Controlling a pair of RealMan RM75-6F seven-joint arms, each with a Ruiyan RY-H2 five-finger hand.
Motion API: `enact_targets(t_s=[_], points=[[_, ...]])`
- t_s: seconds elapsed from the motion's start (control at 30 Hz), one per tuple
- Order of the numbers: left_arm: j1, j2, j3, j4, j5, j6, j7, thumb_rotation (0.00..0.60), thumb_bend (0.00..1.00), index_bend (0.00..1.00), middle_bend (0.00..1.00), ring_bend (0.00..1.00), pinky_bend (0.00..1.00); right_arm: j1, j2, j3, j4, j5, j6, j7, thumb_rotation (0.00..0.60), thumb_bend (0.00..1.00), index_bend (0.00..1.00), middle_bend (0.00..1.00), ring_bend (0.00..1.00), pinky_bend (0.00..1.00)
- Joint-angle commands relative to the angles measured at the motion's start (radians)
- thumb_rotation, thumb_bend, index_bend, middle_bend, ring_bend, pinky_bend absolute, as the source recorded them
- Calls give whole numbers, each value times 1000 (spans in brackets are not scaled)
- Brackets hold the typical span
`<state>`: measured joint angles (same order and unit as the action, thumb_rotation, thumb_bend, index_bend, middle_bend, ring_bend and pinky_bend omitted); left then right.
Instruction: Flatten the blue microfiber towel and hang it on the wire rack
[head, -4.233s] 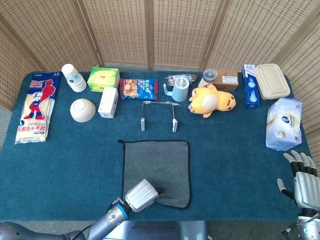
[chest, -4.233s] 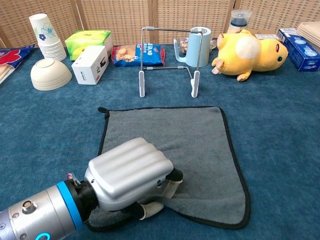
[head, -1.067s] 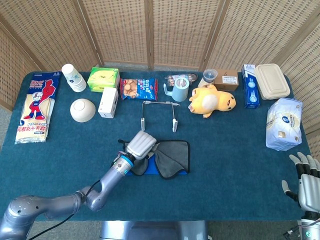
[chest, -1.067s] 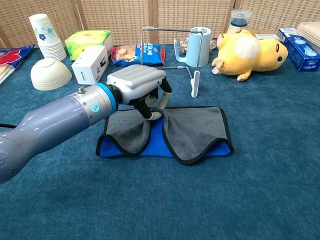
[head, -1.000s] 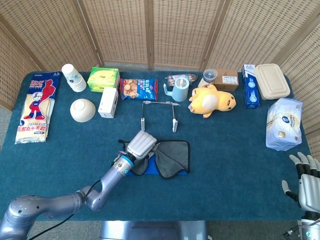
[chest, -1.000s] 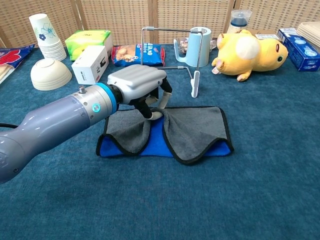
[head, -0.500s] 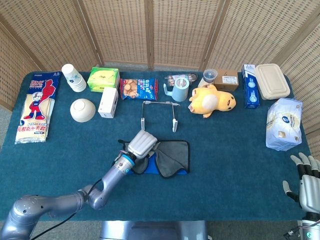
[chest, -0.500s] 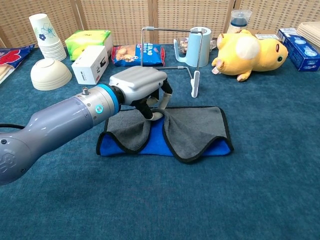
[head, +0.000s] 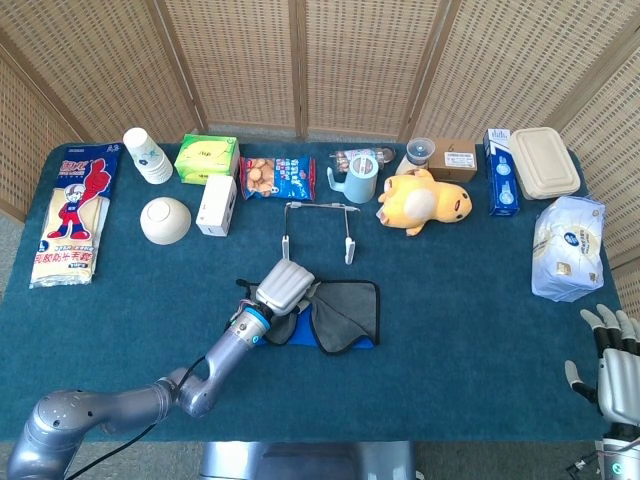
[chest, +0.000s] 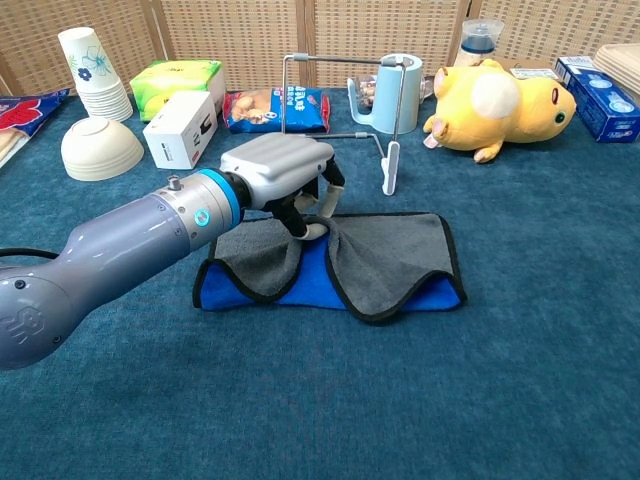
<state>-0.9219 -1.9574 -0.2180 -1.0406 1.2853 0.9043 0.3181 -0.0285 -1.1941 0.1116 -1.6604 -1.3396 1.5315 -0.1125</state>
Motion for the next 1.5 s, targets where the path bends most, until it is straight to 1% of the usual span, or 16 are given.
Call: enact_targets(t_s=[0.03, 0.13, 0.5, 0.67, 0.87, 1.03, 1.27, 1.4, 1.5], points=[[0, 0, -3, -2, -1, 7, 3, 600, 422, 380, 1000, 1000, 1000, -1, 1, -1, -1, -2, 2, 1, 600, 310, 170, 109, 0, 0], [0, -1, -5, -4, -1, 16, 11, 600, 394, 322, 1000, 1000, 1000, -3, 2, -1, -3, -4, 6, 1, 600, 310, 170, 110, 0, 0], [-2, -5, -7, -1, -1, 31, 23, 600, 283, 260, 1000, 1000, 1000, -6, 3, -2, -7, -6, 10, -2, 600, 309, 170, 110, 0, 0], [6, -2, -6, -7, 5, 53, 19, 600, 279, 232, 1000, 1000, 1000, -4, 4, -1, -11, -9, 10, -7, 600, 310, 171, 110, 0, 0], [26, 24, -3, -54, 12, 77, -9, 600, 279, 224, 1000, 1000, 1000, 0, 3, -1, -16, -13, 8, -14, 600, 310, 171, 110, 0, 0], [55, 76, 13, -135, 34, 106, -42, 600, 279, 224, 1000, 1000, 1000, 5, 0, -1, -23, -15, 4, -27, 600, 309, 170, 110, 0, 0], [95, 159, 36, -261, 73, 136, -139, 600, 280, 248, 1000, 1000, 1000, 17, -10, 0, -32, -16, -6, -49, 600, 310, 170, 110, 0, 0], [116, 221, 69, -336, 109, 141, -183, 600, 279, 268, 1000, 1000, 1000, 23, -15, 0, -36, -16, -12, -62, 600, 310, 171, 110, 0, 0], [137, 284, 113, -399, 151, 145, -212, 600, 279, 281, 1000, 1000, 1000, 29, -18, 0, -43, -17, -17, -78, 600, 310, 170, 110, 0, 0]])
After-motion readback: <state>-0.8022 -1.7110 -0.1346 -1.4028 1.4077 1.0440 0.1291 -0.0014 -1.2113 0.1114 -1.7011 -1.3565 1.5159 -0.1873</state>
